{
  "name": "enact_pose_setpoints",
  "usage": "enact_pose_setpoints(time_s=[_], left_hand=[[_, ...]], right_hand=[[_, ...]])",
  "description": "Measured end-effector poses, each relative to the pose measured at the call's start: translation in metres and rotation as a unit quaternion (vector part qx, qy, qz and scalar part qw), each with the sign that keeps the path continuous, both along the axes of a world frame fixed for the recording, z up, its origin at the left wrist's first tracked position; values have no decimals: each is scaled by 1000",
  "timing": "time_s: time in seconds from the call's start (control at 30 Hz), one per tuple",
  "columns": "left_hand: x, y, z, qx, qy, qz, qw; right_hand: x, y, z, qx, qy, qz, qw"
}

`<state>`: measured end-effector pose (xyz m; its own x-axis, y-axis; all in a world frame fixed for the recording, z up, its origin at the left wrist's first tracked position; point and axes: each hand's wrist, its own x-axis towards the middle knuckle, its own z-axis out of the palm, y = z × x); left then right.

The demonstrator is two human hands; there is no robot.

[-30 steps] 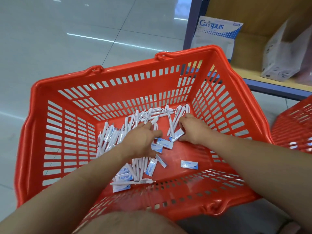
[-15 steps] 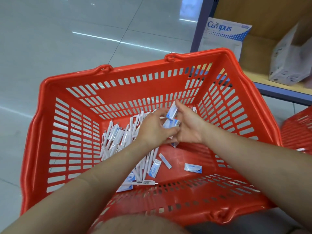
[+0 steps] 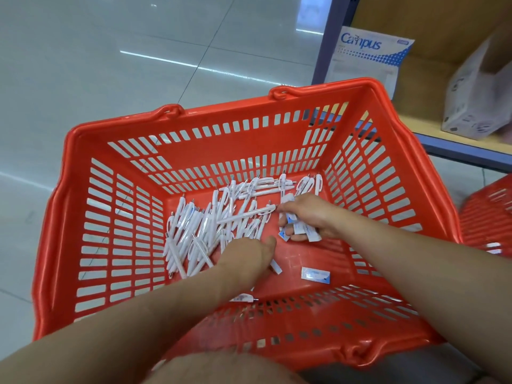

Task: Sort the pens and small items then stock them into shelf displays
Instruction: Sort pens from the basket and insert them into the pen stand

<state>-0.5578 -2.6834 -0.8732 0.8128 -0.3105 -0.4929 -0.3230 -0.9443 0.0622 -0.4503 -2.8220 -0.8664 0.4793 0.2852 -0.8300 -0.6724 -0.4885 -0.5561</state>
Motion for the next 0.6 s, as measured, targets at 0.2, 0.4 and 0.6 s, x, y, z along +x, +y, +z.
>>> enact_pose_setpoints(time_s=[0.2, 0.4, 0.6], left_hand=[[-1, -2, -8, -12, -26, 14, 999], [-6, -7, -7, 4, -32, -13, 999], [-12, 1, -12, -15, -8, -49, 999]], right_hand=[[-3, -5, -1, -66, -118, 83, 987], [-6, -13, -15, -157, -258, 365, 881], [-12, -22, -22, -210, -352, 462, 786]])
